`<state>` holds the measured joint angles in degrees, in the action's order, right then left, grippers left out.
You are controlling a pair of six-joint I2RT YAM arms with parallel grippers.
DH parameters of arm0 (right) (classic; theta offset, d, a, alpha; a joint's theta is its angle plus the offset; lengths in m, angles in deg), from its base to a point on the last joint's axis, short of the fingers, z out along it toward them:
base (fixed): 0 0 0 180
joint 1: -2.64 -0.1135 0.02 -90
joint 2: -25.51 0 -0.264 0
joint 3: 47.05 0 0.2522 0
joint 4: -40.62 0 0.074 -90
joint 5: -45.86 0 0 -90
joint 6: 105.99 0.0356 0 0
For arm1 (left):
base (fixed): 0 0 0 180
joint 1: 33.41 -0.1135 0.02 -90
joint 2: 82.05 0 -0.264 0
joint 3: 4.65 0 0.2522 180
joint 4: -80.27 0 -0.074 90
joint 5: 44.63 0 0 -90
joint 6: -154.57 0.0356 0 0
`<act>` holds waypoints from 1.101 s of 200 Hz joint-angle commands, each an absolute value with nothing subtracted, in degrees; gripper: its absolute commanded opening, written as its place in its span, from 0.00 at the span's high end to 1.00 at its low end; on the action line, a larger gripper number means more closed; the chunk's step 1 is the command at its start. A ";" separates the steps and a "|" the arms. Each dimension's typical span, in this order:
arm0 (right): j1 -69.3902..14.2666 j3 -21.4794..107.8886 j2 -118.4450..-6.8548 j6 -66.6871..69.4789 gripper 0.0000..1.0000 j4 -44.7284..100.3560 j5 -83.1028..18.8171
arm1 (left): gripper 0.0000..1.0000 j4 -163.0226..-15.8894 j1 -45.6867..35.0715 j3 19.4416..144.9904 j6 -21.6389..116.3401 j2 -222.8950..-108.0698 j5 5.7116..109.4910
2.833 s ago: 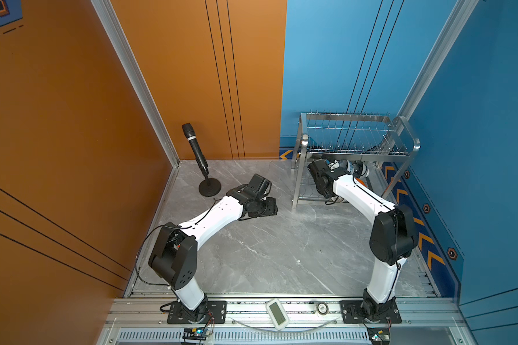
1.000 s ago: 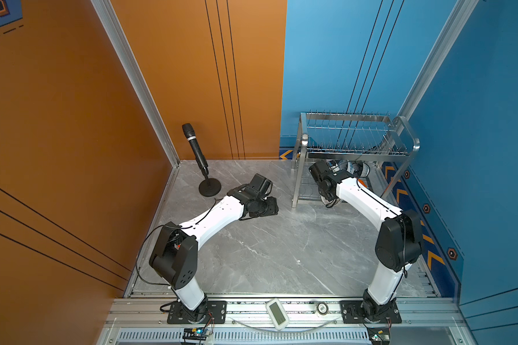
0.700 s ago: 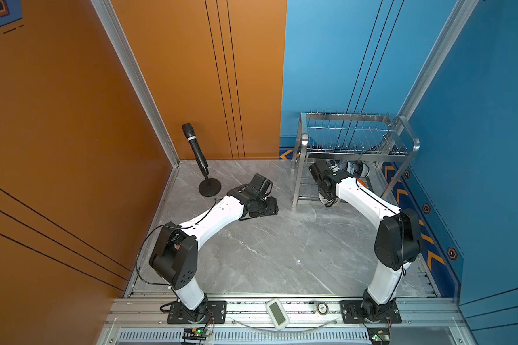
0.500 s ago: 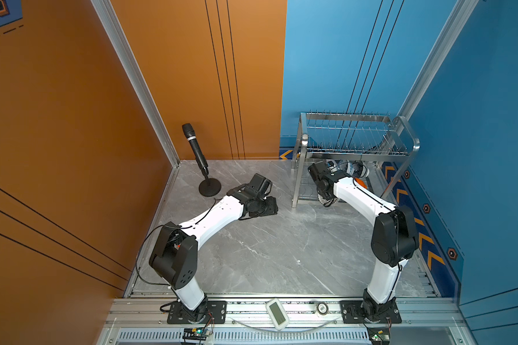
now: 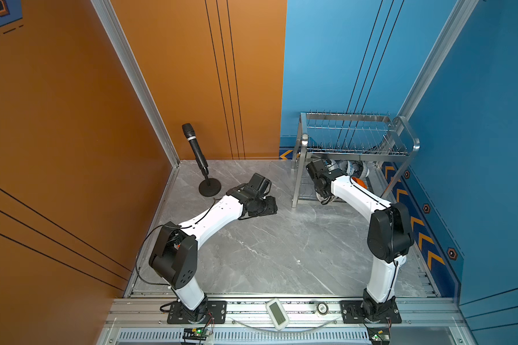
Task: Load bowls into a dish rack
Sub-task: Place the bowl in the dish rack.
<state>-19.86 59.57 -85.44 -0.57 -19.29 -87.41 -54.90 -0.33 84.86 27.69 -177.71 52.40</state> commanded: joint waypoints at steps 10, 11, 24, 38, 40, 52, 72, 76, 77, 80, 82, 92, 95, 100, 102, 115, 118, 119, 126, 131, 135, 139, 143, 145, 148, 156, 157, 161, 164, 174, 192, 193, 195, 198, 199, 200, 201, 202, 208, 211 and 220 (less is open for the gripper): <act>-18.99 62.58 -86.88 -2.23 1.00 -18.35 -89.44 | 0.36 -53.19 -0.80 85.84 28.96 -177.80 52.47; -18.99 62.63 -86.93 -2.34 1.00 -18.33 -89.47 | 0.36 -53.19 -0.80 85.84 28.97 -177.78 52.44; -18.98 63.25 -87.57 -3.14 1.00 -18.31 -90.37 | 0.36 -53.19 -0.85 85.84 28.91 -177.78 52.29; -18.88 63.88 -88.26 -3.95 1.00 -18.31 -91.10 | 0.36 -53.20 -0.84 85.85 28.84 -177.82 52.26; -18.82 63.89 -88.38 -4.06 1.00 -18.31 -91.26 | 0.36 -53.19 -0.87 85.87 28.83 -177.85 52.28; -18.81 64.39 -89.02 -4.99 1.00 -18.04 -92.29 | 0.36 -53.19 -0.89 85.84 28.81 -177.86 52.38; -18.65 65.47 -90.20 -6.15 1.00 -17.96 -93.34 | 0.36 -53.21 -0.97 85.93 28.89 -177.85 52.36; -18.59 65.66 -90.36 -6.25 1.00 -17.96 -93.37 | 0.36 -53.19 -0.97 85.93 28.85 -177.85 52.40; -18.56 65.71 -90.38 -6.29 1.00 -17.96 -93.37 | 0.36 -53.19 -0.97 85.93 28.87 -177.90 52.36; -18.57 65.88 -90.49 -6.36 1.00 -17.94 -93.36 | 0.36 -53.19 -1.13 85.93 28.87 -177.90 52.36; -18.47 66.01 -90.64 -6.47 1.00 -18.00 -93.36 | 0.36 -53.19 -1.12 85.86 28.88 -177.87 52.33; -18.45 66.61 -91.09 -6.93 1.00 -17.92 -93.59 | 0.36 -53.19 -1.13 85.92 28.83 -177.85 52.33; -18.45 66.74 -91.26 -7.03 1.00 -17.96 -93.81 | 0.36 -53.19 -1.16 85.87 28.83 -177.85 52.32; -18.45 67.09 -91.49 -7.23 1.00 -17.96 -94.03 | 0.36 -53.19 -1.23 85.85 28.81 -177.89 52.40; -18.45 67.15 -91.58 -7.32 1.00 -17.92 -94.12 | 0.36 -53.19 -1.24 85.86 28.82 -177.97 52.40; -18.45 67.87 -92.14 -7.93 1.00 -17.96 -94.90 | 0.36 -53.19 -1.33 85.90 28.85 -177.98 52.49; -18.45 68.08 -92.29 -8.10 1.00 -17.96 -95.06 | 0.36 -53.19 -1.33 85.91 28.81 -178.02 52.51; -18.45 68.11 -92.32 -8.14 1.00 -17.96 -95.04 | 0.36 -53.19 -1.33 85.88 28.85 -178.03 52.50; -18.45 68.55 -92.60 -8.54 1.00 -17.96 -95.47 | 0.36 -53.21 -1.42 85.86 28.96 -178.05 52.56; -18.45 68.81 -92.82 -8.81 1.00 -17.94 -95.74 | 0.36 -53.19 -1.47 85.93 28.89 -178.03 52.52; -18.45 69.14 -92.90 -9.10 1.00 -17.96 -96.09 | 0.36 -53.19 -1.53 85.93 28.92 -178.04 52.58; -18.50 69.23 -92.96 -9.32 1.00 -17.96 -96.39 | 0.36 -53.20 -1.50 85.93 28.89 -178.11 52.63; -18.54 69.28 -92.92 -9.62 1.00 -17.96 -96.74 | 0.36 -53.19 -1.58 85.93 28.93 -178.13 52.66; -18.54 69.28 -92.93 -9.76 1.00 -17.96 -96.89 | 0.36 -53.19 -1.59 85.93 28.92 -178.12 52.64; -18.54 69.30 -92.96 -9.94 1.00 -17.94 -97.26 | 0.36 -53.19 -1.59 85.93 28.90 -178.16 52.59; -18.63 70.79 -92.95 -10.30 1.00 -17.95 -97.87 | 0.36 -53.20 -1.69 85.93 28.91 -178.20 52.68; -18.67 70.96 -92.96 -10.33 1.00 -17.96 -97.90 | 0.36 -53.19 -1.69 85.93 28.94 -178.20 52.67; -18.63 71.24 -94.38 -10.55 1.00 -17.96 -98.00 | 0.36 -53.19 -1.64 85.93 28.90 -178.29 52.74; -18.70 71.42 -94.61 -10.73 1.00 -17.96 -98.20 | 0.36 -53.19 -1.76 85.97 28.91 -178.34 52.73; -18.63 71.82 -94.88 -11.35 1.00 -17.91 -98.70 | 0.36 -53.19 -1.79 86.05 28.96 -178.38 52.79; -18.63 72.30 -95.58 -12.83 1.00 -17.78 -99.97 | 0.36 -53.19 -1.99 86.02 29.01 -178.47 52.86; -18.63 72.33 -95.59 -12.91 1.00 -17.78 -100.00 | 0.36 -53.19 -2.01 86.02 29.04 -178.47 52.85; -18.63 72.35 -95.71 -13.02 1.00 -17.79 -100.07 | 0.36 -53.21 -1.96 86.02 29.06 -178.43 52.85; -18.63 72.43 -95.70 -13.22 1.00 -17.69 -100.14 | 0.36 -53.24 -1.94 86.04 29.06 -178.60 52.84; -18.63 72.44 -95.74 -13.29 1.00 -17.69 -100.14 | 0.36 -53.21 -1.99 86.03 29.06 -178.58 52.84; -18.63 72.44 -95.84 -13.32 1.00 -17.70 -100.18 | 0.36 -53.20 -2.01 86.02 29.06 -178.57 52.84; -18.63 72.49 -95.90 -13.38 1.00 -17.70 -100.20 | 0.36 -53.20 -2.02 86.06 29.02 -178.56 52.84; -18.63 72.51 -95.92 -13.50 1.00 -17.65 -100.25 | 0.36 -53.19 -2.02 86.04 29.04 -178.56 52.84; -18.63 72.64 -96.20 -13.90 1.00 -17.59 -100.45 | 0.36 -53.20 -2.08 86.08 29.09 -178.59 52.84; -18.67 72.69 -96.28 -14.08 1.00 -17.61 -100.60 | 0.36 -53.19 -2.12 86.03 29.07 -178.56 52.84; -18.71 72.90 -96.62 -14.61 1.00 -17.51 -101.02 | 0.36 -53.21 -2.25 86.05 29.11 -178.61 52.91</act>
